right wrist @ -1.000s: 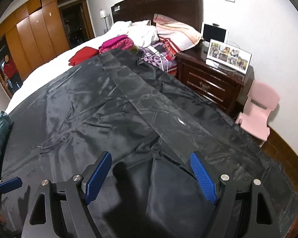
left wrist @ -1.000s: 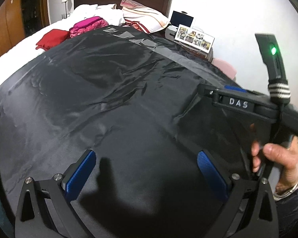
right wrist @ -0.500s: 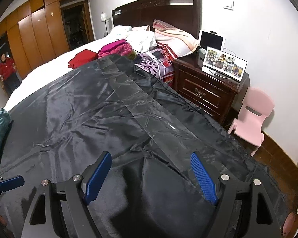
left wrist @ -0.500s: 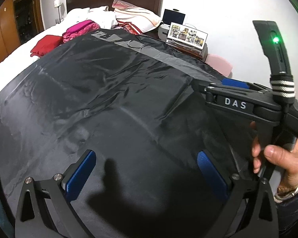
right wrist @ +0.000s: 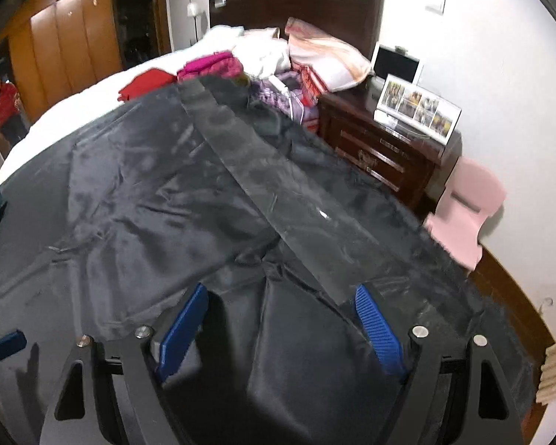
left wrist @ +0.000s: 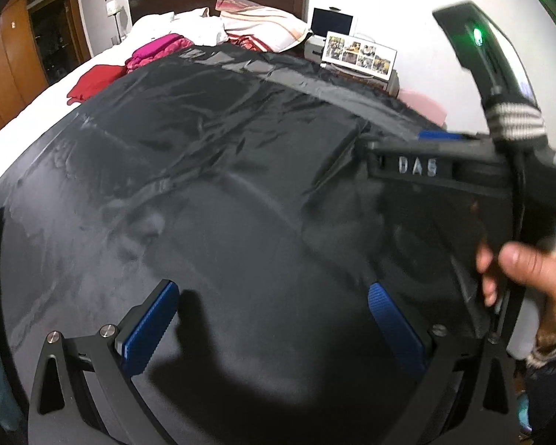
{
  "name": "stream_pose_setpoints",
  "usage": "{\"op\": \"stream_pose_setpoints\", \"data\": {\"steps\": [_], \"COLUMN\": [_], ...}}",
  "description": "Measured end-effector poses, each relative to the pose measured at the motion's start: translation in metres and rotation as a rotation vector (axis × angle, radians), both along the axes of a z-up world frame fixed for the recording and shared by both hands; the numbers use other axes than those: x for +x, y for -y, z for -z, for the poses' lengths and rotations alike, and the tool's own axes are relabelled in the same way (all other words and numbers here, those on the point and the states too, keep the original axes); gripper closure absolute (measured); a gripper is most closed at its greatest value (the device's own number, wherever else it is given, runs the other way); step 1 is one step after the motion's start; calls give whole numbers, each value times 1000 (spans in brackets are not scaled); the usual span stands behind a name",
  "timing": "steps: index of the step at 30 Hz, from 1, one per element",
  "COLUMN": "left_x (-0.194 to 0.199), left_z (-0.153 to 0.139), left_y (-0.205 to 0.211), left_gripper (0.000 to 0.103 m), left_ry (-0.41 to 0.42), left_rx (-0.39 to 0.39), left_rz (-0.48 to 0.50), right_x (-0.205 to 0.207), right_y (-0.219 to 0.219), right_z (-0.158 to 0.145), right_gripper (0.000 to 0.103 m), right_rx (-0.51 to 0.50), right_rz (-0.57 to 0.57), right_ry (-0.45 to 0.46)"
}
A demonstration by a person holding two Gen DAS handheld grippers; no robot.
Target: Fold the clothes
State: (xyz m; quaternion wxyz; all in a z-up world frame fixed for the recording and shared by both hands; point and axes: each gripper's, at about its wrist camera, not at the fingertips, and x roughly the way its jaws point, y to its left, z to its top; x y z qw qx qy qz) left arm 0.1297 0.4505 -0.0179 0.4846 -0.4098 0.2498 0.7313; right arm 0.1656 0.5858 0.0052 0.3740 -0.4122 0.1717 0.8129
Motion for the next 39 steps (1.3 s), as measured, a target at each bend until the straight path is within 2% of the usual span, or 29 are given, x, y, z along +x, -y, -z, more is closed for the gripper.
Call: {"op": "stream_pose_setpoints", "data": {"steps": [3, 4, 5, 17, 25, 28, 34, 39], "left_x": [-4, -6, -8, -44, -48, -41, -31, -56], "left_z": [2, 2, 1, -41, -91, -120, -155, -153], "left_y": [11, 14, 17, 68, 103, 119, 143, 155], "left_gripper": [1, 1, 1, 1, 1, 0, 0, 0], "left_ry": [7, 11, 15, 79, 221, 258, 173, 159], "left_rx": [-3, 0, 3, 133, 271, 355, 427, 423], "left_rz": [-16, -21, -27, -96, -25, 37, 68, -10], "right_x": [-4, -5, -8, -11, -11, -11, -11, -11], "right_y": [0, 0, 0, 0, 1, 0, 0, 0], "right_z": [4, 5, 8, 7, 7, 6, 6, 6], "right_gripper": [11, 2, 0, 0, 0, 0, 0, 0], "right_rx": [-1, -11, -17, -19, -19, -19, -19, -19], "right_rz": [-10, -20, -33, -45, -44, -44, -45, -45], "right_ry": [13, 11, 22, 21, 21, 21, 21, 21]}}
